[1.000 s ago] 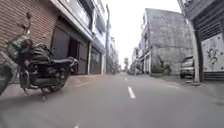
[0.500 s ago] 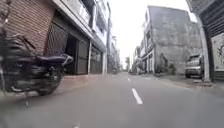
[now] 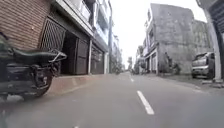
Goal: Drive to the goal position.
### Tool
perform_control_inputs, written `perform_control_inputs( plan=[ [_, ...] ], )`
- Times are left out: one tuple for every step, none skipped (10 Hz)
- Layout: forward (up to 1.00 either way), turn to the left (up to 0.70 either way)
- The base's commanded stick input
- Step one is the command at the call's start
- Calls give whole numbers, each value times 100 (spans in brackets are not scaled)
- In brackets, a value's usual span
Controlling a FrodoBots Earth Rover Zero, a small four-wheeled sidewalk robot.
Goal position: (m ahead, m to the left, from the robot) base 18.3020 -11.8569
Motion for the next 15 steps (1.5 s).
perform_control_inputs(
  plan=[
    [100,0],
    [100,-8],
    [100,-40],
    [100,-40],
    [100,-29],
    [100,-6],
    [100,0],
    [100,0],
    [100,0],
    [100,0],
    [100,0],
    [100,0],
    [100,0],
    [100,-8],
    [100,-40]
  ],
)
